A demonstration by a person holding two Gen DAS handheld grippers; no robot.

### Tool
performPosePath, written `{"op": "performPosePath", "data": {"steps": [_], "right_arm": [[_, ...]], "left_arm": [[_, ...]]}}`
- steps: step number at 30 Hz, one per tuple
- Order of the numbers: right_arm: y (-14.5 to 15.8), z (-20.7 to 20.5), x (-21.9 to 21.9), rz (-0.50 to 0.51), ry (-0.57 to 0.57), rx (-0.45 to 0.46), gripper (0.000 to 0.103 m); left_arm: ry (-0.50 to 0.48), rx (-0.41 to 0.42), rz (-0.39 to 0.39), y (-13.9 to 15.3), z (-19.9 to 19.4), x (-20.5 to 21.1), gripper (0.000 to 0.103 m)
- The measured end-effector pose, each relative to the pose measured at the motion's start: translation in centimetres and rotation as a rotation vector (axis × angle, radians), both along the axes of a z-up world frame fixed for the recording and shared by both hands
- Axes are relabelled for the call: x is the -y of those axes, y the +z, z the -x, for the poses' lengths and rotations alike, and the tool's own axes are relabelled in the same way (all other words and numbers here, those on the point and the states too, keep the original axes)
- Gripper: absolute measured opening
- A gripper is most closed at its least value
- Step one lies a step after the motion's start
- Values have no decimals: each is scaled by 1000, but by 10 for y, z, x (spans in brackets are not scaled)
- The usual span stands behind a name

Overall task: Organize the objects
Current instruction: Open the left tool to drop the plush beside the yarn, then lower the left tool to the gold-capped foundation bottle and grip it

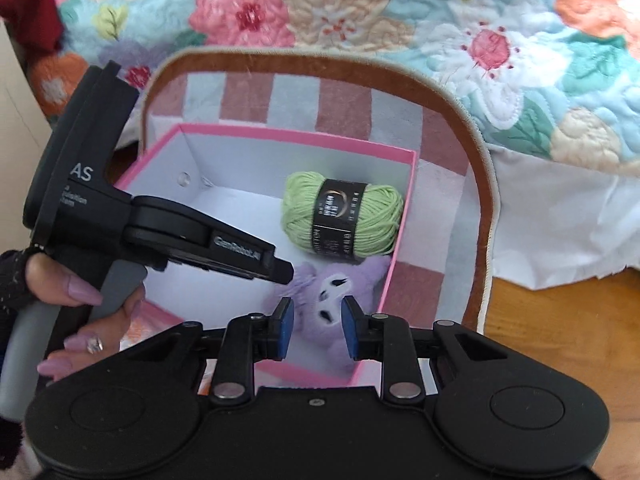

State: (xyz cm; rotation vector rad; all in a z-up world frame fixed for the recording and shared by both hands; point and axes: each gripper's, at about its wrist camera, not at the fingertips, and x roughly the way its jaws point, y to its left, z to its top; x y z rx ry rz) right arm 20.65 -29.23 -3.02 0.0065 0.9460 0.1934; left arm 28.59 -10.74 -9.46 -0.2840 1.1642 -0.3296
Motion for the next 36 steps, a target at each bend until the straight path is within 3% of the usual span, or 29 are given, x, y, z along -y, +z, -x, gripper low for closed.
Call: {"op": "performPosePath", "data": {"steps": [5,10,17,25,32,36], "right_arm": [[20,33,-12,-87,21,6,31],[46,63,-38,-77,70,17,34],[66,98,-69,-91,172,-11,43],[12,108,-96,-144,217,-142,47],[-54,107,-101,-217,145,-250,47],[-79,103,-109,-245,90,-341,48]], "left_arm": [[-63,36,-21,41,37,-19,46],[-118,40,-78,71,72,-35,51],[-118,13,-52,73,121,-75,55],[-117,-55,-15,21,138,-97,53],[-167,-68,-10,-20,143,-86,53],[-132,-103,-6,-41,143,-79,49]]}}
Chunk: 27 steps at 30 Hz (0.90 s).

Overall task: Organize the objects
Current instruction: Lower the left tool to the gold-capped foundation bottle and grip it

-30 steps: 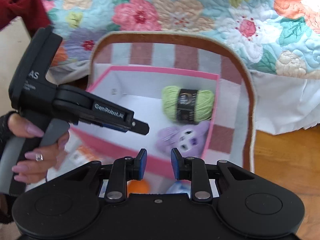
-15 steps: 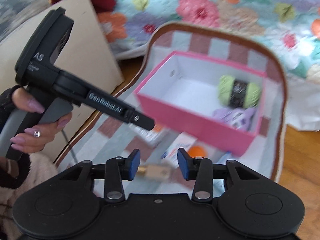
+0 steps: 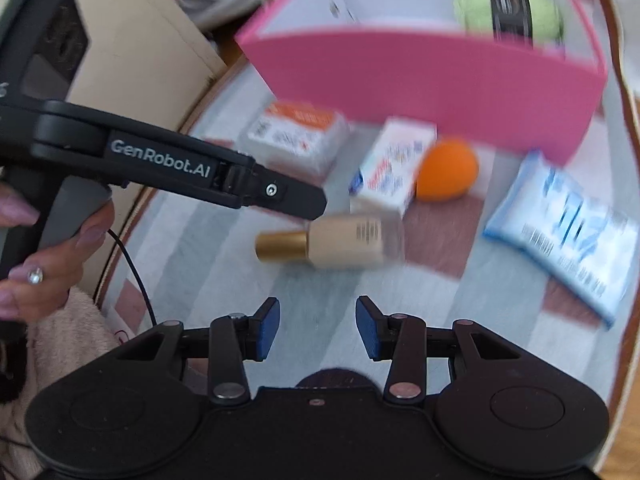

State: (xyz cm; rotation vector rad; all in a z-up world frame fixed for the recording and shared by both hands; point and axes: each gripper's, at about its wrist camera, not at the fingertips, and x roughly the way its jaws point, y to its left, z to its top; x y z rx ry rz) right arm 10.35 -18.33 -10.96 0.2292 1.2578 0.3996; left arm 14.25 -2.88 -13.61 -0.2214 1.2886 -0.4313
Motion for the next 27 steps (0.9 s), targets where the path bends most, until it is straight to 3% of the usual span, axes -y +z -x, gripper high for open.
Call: {"op": "performPosePath", "data": {"steps": [5,9,11,12,14,17,22,27], "right_arm": [[-7,0,-17,8,-3,27,56],[-16,-1,-21,61,-17,61,59],[-16,1,-19,53,-25,65,61],[-14,3,-18,28,-30,60,64],[-10,7,-17,-16,-39,51,81],[-4,16,-23,45,-29,99,83],[-8,19,-15,99,-86,118,83],[-16,17,-5,150,-83,170,81]], "left_arm": [[24,-10,28,-15,0,2,43],[10,-107,165,-23,2,-4,43],[27,-142,178,-29,5,-3,43],[23,-138,173,-30,7,0,43],[17,-158,193,-32,9,3,43],[13,-193,245,-37,12,6,42],[-84,-106,254,-25,23,20,41],[-89,-41,219,-18,22,22,41]]}}
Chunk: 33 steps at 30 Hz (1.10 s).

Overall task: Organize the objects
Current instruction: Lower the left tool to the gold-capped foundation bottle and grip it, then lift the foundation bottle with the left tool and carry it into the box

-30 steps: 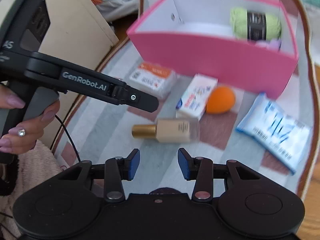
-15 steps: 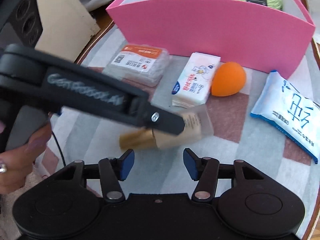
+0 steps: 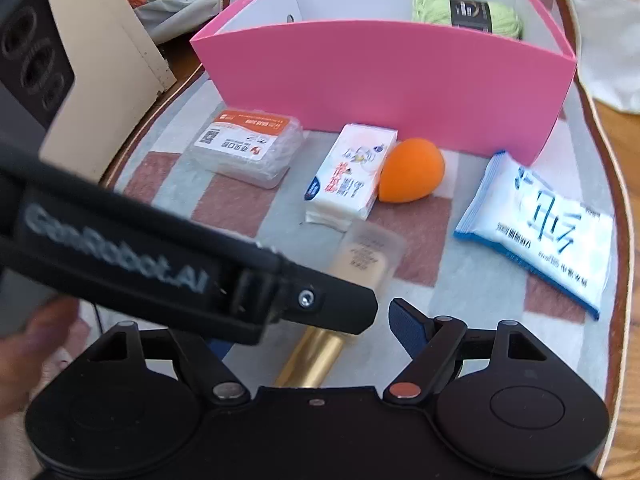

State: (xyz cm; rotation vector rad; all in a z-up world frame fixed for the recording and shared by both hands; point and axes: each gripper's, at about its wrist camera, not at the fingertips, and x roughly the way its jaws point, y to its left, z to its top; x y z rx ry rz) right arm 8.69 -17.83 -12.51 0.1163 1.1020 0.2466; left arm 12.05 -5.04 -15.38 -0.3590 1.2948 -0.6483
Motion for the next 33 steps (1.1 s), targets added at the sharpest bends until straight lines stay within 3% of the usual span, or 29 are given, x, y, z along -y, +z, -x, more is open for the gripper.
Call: {"op": "performPosePath", "data": {"steps": [2,3,5,8,13,15,22,28,33], "right_arm": [[-6,-6,3,-7,-12,-8,66],[-7,-6,1,-3,-18,-8,64],[-12,-8,-6,69,-9,3,50],[-10,-6,-5,84,-16,2,47],[-19,-4,11,1,-102,-57,44],[-21,-1,12,-7,-93,-33,43],[-22,4,33,-137,-134,-41,43],[-20,8,33,-160,-116,-49,43],[-9,15,28,-117,-63,-27,42]], "left_arm": [[14,8,-29,-2,-1,-2,41],[19,16,-44,-3,-1,-2,41],[22,39,-77,-3,-1,0,41],[13,33,-106,-11,-2,3,41],[7,-6,-68,-20,2,8,41],[13,-13,-59,-23,4,13,41],[39,12,-70,-22,10,19,43],[-19,95,-148,-8,25,31,42],[-17,123,-153,10,34,33,42]]}}
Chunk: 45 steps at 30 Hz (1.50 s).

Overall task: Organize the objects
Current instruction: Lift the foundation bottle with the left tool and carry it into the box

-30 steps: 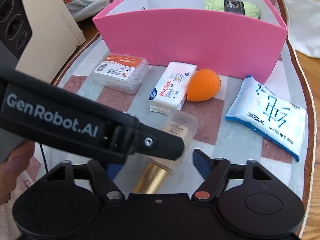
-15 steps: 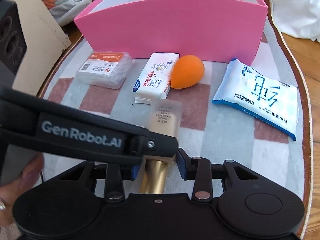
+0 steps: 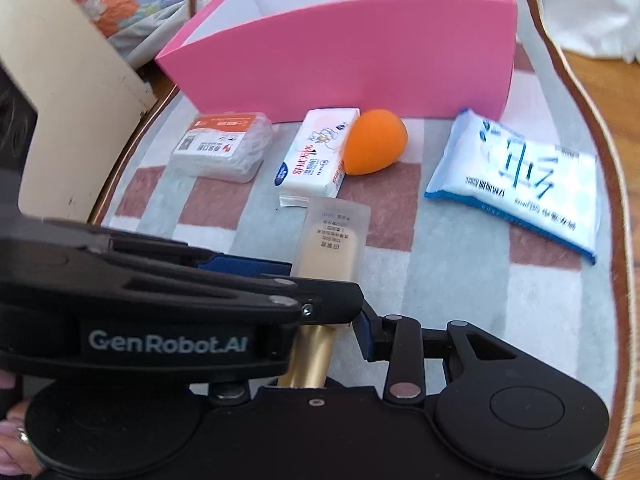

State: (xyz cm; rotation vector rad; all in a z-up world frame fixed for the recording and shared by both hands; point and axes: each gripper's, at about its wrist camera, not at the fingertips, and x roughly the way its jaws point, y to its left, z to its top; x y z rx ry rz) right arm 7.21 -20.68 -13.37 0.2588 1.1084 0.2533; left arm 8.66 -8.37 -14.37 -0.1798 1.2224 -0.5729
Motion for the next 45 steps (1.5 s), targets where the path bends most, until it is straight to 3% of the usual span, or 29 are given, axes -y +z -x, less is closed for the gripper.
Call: {"op": "performPosePath", "data": {"steps": [10,16,21,27,36,40,45], "right_arm": [[69,2,-2,22,73,121,43],[127,-30,-3,42,120,241,43],[155,-78,3,37,139,278,43],[152,-148,-3,64,178,246,42],[96,-229,-8,18,162,127,42],[72,-243,-2,49,167,94,42],[57,-244,22,29,124,55,42]], "left_arm": [[31,158,33,84,5,-20,42],[46,257,25,148,-28,-28,42],[79,281,21,174,-75,-34,42],[136,219,1,154,-140,-30,41],[188,78,-28,86,-219,-20,41],[171,-35,18,58,-240,-11,41],[105,-78,8,42,-250,12,41]]}}
